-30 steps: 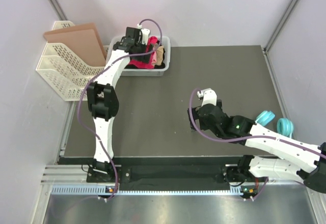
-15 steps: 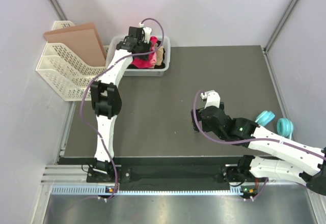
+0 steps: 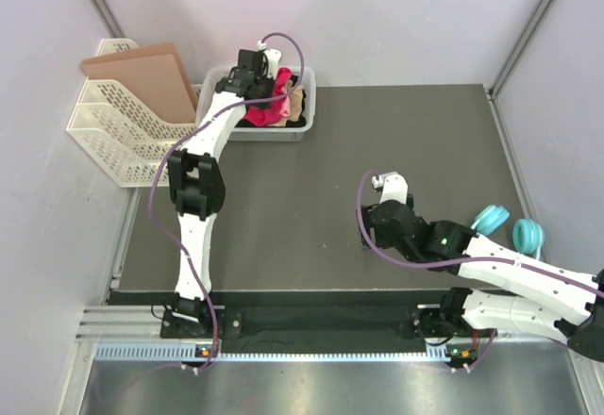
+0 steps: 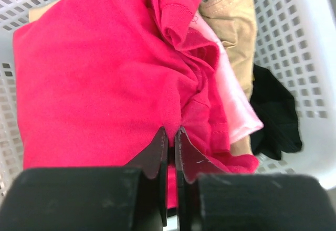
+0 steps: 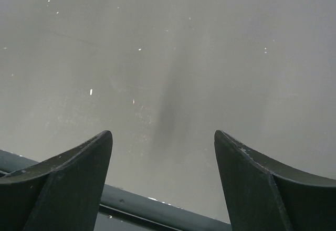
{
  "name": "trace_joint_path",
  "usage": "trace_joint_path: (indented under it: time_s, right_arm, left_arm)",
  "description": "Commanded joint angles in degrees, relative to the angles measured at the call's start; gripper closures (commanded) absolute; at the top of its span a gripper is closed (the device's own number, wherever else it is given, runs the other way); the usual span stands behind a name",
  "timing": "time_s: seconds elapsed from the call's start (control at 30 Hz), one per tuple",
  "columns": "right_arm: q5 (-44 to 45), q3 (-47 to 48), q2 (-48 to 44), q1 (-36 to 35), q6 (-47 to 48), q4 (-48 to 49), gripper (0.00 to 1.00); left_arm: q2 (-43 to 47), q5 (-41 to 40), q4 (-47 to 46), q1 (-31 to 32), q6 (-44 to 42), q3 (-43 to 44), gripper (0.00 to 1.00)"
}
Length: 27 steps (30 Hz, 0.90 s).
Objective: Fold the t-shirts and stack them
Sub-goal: Grab crumpled tshirt from bin with the left arm, then move the tshirt to the center of the board
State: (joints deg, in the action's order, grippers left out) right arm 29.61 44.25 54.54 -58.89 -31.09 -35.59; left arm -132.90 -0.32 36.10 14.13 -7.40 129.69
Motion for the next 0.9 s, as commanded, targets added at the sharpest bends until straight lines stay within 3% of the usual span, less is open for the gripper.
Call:
trace_joint_path:
  time_s: [0.0, 0.23, 0.4, 0.53, 0.73, 0.87]
  right_arm:
    - [-0.07, 0.22, 0.12, -1.14, -0.11, 1.41, 0.23]
    - [2.21, 0.75, -1.63, -1.14, 0.85, 1.05, 0.32]
    - [4.05, 1.01, -4.17, -1.13, 0.6, -0.52, 0.39]
    - [7.56, 1.72, -7.16, -1.13, -1.25, -3.33, 0.46]
    - [10.56, 2.68, -12.79, -1.13, -1.95, -6.59, 0.52]
    - [11.7, 3.3, -13.5, -1.14, -3.01, -8.96, 0.54]
  left_arm:
    - [11.23, 3.56, -1.04, -0.16, 0.81, 0.48, 1.0]
    - [28.2, 15.69, 6.69, 0.28, 0.98, 0.05, 1.0]
    - [40.58, 22.98, 12.32, 4.85, 0.02, -4.87, 1.0]
    - [47.55, 29.05, 15.14, 7.66, 0.98, -14.25, 1.0]
    - [54.24, 28.62, 12.69, 12.93, 1.51, -34.2, 1.0]
    - [53.8, 28.62, 11.45, 15.57, 2.04, -37.75, 1.0]
